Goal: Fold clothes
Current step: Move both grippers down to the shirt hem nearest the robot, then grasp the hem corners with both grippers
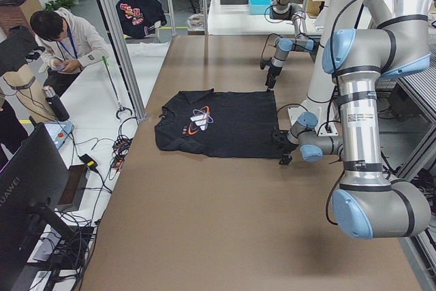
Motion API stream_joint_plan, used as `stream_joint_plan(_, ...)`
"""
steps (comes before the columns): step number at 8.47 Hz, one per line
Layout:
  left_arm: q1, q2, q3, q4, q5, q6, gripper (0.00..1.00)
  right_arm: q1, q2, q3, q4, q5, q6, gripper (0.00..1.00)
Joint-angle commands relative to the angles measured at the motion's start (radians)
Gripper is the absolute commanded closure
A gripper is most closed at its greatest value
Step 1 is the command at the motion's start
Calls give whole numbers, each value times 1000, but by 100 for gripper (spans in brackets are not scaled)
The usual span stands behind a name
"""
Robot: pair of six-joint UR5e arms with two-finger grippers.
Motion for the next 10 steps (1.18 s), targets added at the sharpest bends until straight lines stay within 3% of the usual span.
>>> stream_joint_plan(1,45,-11,-33,72,10,-3,48,-3,-5,6,0,-2,1,5)
stream_joint_plan(2,45,-10,-31,73,10,1,54,-5,-2,6,0,-2,1,5)
stream_joint_plan(5,45,-14,-20,73,7,11,54,-3,2,6,0,-2,1,5)
stream_joint_plan(10,48,-16,-17,73,7,11,66,-3,4,6,0,-3,1,5)
